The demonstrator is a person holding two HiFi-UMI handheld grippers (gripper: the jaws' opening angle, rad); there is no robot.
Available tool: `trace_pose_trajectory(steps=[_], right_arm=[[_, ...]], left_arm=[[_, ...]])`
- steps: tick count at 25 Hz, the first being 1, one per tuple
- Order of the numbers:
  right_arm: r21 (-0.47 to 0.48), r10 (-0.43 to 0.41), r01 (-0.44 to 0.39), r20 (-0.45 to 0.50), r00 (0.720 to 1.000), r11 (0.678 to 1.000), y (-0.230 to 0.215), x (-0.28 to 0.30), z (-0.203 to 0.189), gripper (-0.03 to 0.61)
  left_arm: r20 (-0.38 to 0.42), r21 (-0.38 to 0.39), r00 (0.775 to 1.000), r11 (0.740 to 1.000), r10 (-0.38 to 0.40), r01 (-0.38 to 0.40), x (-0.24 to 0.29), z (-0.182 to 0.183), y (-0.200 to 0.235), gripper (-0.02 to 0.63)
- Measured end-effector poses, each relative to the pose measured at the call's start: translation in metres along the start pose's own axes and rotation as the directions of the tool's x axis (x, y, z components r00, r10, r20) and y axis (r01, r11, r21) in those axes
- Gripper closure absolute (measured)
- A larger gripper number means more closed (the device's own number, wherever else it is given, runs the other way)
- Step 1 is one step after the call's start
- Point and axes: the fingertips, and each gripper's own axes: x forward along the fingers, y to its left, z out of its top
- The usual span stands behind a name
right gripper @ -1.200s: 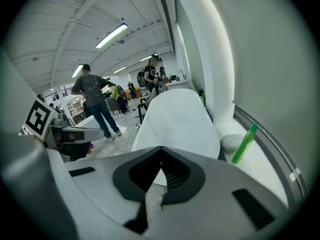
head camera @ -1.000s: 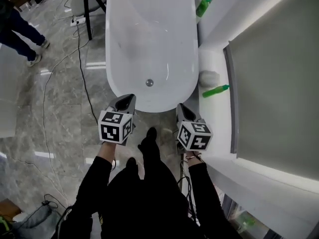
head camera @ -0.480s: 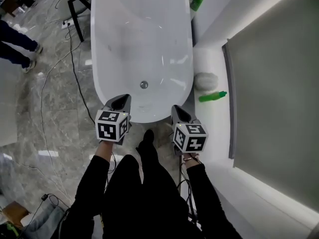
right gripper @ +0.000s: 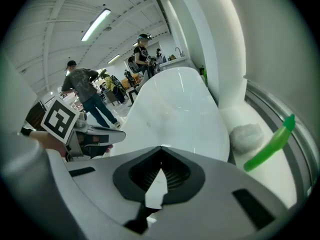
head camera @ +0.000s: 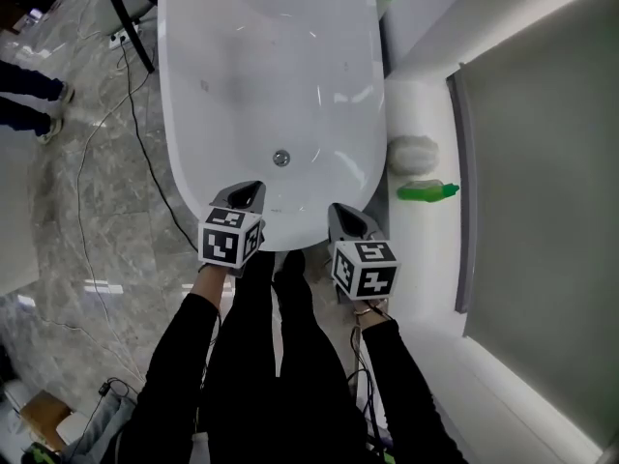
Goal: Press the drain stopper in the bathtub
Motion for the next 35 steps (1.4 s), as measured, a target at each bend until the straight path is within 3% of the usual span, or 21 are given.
trace_pose_trajectory(steps=[21,35], right_arm=[[0.088,-0.014,0.032,-0.198,0.98,0.996,-0.041,0.244,-0.035,0.577],[0.12,-0.019,0.056,-0.291,0.957,0.991,-0.068,0.347,-0.085,0.577]], left_arm=[[-0.211,-0.057,0.973,0.994,-0.099,0.088,0.221,-0.069,0.1,0.609],[-0.309,-0.063,0.947,0.995,-0.094,0.079,0.328,-0.144,0.144,0.609]])
